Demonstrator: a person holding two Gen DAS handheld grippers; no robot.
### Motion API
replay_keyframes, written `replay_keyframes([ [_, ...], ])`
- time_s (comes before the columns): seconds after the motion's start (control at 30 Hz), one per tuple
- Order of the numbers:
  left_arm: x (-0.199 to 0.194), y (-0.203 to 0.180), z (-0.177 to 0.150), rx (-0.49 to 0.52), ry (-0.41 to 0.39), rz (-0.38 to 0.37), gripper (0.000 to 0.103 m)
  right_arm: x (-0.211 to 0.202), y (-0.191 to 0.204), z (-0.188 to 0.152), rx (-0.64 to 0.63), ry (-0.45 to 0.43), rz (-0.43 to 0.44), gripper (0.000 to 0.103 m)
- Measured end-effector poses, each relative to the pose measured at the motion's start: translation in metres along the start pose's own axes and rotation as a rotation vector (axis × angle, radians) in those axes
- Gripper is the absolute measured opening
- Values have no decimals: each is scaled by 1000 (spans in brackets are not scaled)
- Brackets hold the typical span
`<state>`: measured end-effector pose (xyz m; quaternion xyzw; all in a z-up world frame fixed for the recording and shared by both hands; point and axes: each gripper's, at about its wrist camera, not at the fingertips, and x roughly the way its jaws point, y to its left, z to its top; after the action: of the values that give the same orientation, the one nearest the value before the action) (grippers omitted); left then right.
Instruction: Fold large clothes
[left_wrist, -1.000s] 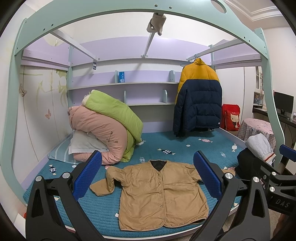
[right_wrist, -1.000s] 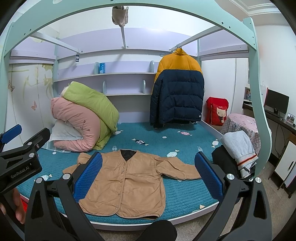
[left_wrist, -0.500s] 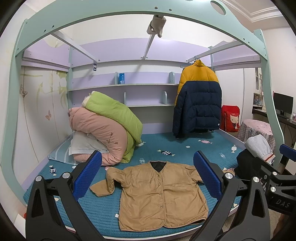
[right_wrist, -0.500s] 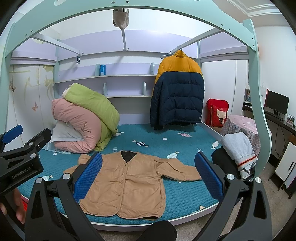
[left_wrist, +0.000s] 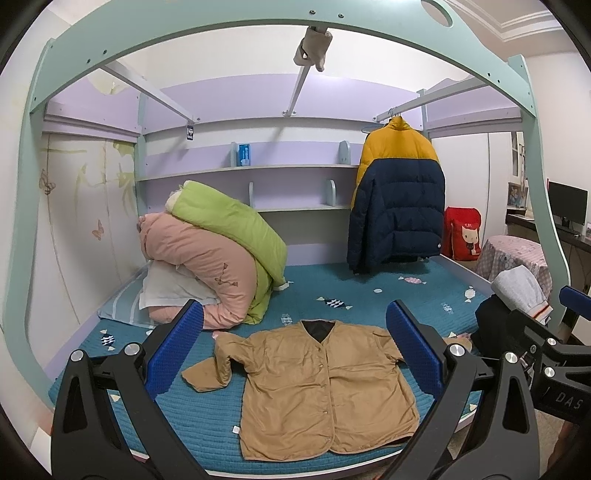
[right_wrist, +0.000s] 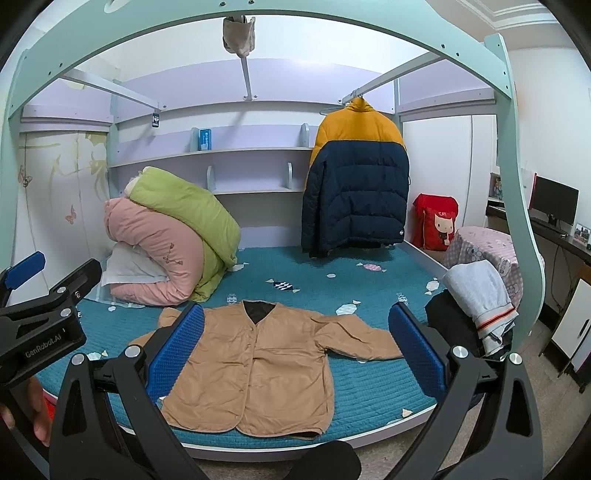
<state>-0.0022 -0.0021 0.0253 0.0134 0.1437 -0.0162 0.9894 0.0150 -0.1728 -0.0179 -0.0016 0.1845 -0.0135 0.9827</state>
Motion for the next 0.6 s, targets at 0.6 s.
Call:
replay_keyframes([
  [0.6, 96, 17, -10, -7, 57, -17, 98, 80, 15, 10, 17, 54, 36, 96],
])
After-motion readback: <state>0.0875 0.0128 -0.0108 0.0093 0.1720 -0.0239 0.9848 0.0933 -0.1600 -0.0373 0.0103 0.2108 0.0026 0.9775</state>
